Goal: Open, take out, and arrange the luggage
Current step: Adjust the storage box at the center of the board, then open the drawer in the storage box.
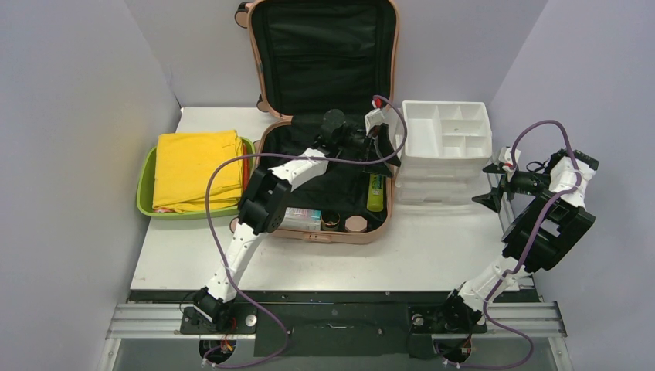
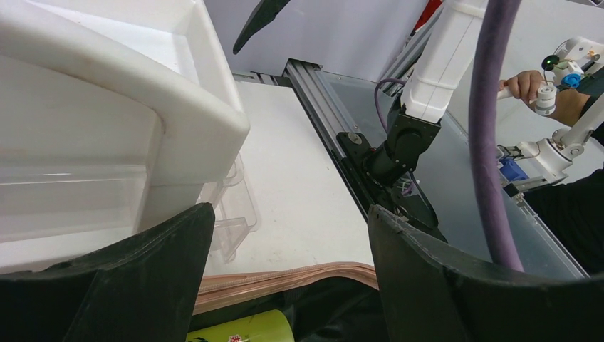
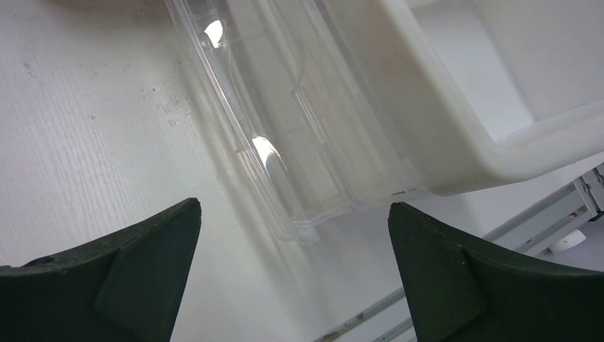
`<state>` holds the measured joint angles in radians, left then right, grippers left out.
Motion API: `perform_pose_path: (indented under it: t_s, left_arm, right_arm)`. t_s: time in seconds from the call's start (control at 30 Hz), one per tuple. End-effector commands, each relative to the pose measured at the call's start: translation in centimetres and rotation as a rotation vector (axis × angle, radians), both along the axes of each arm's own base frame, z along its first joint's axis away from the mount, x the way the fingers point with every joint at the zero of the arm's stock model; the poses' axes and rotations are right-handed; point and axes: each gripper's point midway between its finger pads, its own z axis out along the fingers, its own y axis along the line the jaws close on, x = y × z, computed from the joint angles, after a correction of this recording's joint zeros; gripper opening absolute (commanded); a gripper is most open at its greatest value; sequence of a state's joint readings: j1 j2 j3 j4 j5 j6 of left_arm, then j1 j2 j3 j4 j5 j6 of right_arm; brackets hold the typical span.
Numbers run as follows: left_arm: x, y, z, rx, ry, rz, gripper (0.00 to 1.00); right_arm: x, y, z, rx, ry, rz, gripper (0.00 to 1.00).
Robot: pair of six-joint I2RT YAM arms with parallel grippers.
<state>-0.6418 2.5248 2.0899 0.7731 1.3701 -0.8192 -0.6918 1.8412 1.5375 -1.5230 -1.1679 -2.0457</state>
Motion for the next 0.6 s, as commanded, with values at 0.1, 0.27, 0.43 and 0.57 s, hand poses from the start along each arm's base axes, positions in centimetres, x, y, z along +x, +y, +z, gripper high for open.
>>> perform_pose_path:
  t_s: [0.1,0.27,0.43,0.57]
  left_arm:
    - [-1.1,-0.7,1.1,-0.044,-0.057,-0.033,0.76]
    - [-1.6,-1.0,1.0,-0.043,-0.056,-0.044,0.76]
    - [-1.6,-1.0,0.7,-0.037,-0.045,-0.045,0.76]
    - [-2.2,-0.8,1.0,-0.037,-0.041,-0.055,0.75]
  right_arm:
    - [2.1,0.7,3.5,-0.151,-0.372,0.172,1.0]
    - [2.0,0.8,3.4,-0.15,-0.373,0.174,1.0]
    - [2.2,0.6,3.6,-0.159,-0.382,0.179,1.0]
    - [1.9,0.8,3.9,-0.166,-0.386,0.178,1.0]
